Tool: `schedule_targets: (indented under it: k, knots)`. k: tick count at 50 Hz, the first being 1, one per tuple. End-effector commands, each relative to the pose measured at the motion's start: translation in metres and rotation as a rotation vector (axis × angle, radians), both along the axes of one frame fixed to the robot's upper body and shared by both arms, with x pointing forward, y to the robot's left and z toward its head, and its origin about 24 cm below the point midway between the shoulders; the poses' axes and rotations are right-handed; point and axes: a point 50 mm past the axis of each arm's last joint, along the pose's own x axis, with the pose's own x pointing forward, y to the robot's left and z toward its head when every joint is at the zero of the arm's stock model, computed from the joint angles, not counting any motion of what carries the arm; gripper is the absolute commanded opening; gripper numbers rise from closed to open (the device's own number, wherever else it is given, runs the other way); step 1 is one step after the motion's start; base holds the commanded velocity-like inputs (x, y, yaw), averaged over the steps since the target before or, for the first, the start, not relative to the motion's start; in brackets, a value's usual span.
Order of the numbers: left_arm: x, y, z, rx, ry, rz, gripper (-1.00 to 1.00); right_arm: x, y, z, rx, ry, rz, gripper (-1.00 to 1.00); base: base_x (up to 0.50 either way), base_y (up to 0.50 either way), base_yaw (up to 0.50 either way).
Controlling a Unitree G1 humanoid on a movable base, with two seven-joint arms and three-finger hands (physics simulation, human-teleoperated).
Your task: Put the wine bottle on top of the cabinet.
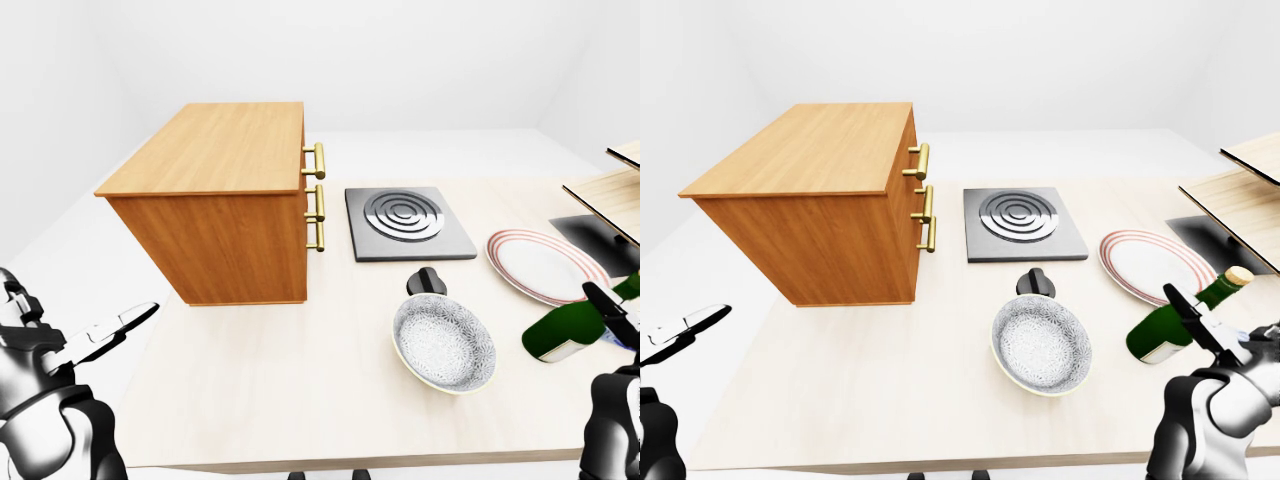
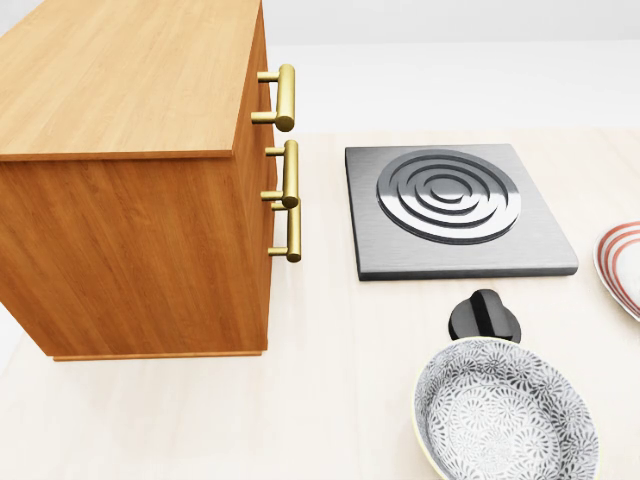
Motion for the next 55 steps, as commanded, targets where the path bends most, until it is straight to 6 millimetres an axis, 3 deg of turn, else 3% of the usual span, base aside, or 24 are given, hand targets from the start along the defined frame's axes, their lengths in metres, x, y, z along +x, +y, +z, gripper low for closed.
schedule_targets:
  k: [1, 15, 42, 55]
  knots:
    - [0.002, 0.000, -0.001, -0.002, 0.006, -0.001, 1.00, 0.011, -0.007, -0.021, 0.060, 0.084, 0.014, 1.00, 0.00, 0.00, 0.00]
    - [0.000, 0.001, 0.000, -0.001, 0.002, 0.004, 1.00, 0.012, -0.016, -0.032, 0.071, 0.154, -0.006, 1.00, 0.00, 0.00, 0.00]
    - [0.000, 0.002, -0.002, -0.007, 0.009, 0.008, 1.00, 0.018, -0.026, -0.077, 0.167, 0.332, -0.017, 1.00, 0.00, 0.00, 0.00]
    - [0.000, 0.001, -0.003, -0.008, 0.012, 0.006, 1.00, 0.020, -0.031, -0.083, 0.166, 0.359, -0.021, 1.00, 0.00, 0.00, 0.00]
